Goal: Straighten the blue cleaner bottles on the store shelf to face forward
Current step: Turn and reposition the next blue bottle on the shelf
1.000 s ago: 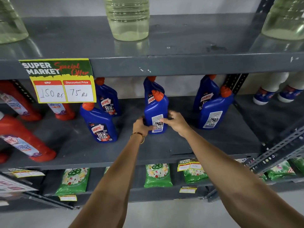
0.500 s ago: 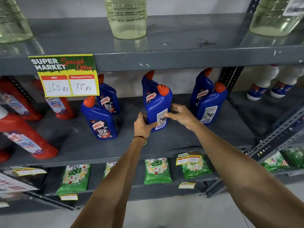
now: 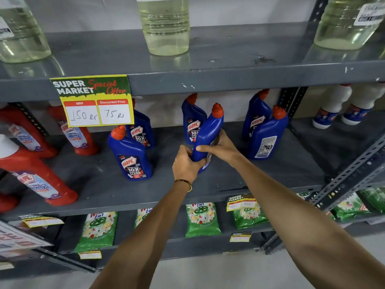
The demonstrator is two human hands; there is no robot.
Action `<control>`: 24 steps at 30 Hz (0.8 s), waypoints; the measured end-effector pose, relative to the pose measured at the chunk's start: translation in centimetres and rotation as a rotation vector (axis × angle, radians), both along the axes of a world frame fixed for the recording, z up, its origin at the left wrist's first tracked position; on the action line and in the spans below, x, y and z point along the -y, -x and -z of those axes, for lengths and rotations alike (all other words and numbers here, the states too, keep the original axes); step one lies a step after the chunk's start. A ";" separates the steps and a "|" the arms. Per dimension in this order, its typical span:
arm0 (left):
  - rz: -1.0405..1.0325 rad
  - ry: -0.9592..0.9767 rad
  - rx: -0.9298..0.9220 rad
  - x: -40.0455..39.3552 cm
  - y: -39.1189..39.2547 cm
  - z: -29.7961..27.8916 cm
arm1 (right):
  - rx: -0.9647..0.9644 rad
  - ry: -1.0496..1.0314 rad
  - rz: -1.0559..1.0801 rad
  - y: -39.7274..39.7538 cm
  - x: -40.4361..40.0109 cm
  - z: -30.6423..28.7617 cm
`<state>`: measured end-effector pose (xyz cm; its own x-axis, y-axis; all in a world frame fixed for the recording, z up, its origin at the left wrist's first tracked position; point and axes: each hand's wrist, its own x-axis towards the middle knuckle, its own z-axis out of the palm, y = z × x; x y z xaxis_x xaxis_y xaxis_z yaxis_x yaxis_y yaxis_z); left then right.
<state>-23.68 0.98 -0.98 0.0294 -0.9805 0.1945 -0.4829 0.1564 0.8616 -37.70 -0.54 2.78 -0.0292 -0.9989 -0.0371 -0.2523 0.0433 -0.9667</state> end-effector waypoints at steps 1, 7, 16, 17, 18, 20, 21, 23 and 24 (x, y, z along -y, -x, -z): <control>0.081 -0.040 -0.073 0.3 -0.6 -0.1 | -0.012 0.008 -0.004 0.1 0.0 -0.1; 0.496 -0.546 -0.385 2.5 -4.6 -0.5 | -0.085 -0.027 -0.119 0.9 -0.5 -0.5; 0.783 -0.740 -0.665 2.9 -5.1 -0.2 | -0.038 -0.092 -0.281 0.9 -1.2 -1.3; 0.806 -0.771 -0.674 2.9 -4.9 -0.2 | -0.020 -0.099 -0.289 1.0 -1.2 -1.5; 0.820 -0.791 -0.680 2.9 -4.7 0.0 | -0.002 -0.103 -0.300 1.0 -1.2 -1.5; 0.831 -0.794 -0.703 3.0 -4.4 0.4 | 0.024 -0.106 -0.321 1.1 -1.3 -1.6; 0.824 -0.791 -0.720 3.0 -4.3 0.6 | 0.037 -0.109 -0.332 1.1 -1.3 -1.7; 0.785 -0.773 -0.736 3.2 -4.0 0.8 | 0.072 -0.118 -0.351 1.3 -1.4 -1.8; 0.763 -0.752 -0.732 3.3 -3.8 0.9 | 0.091 -0.118 -0.360 1.4 -1.5 -1.9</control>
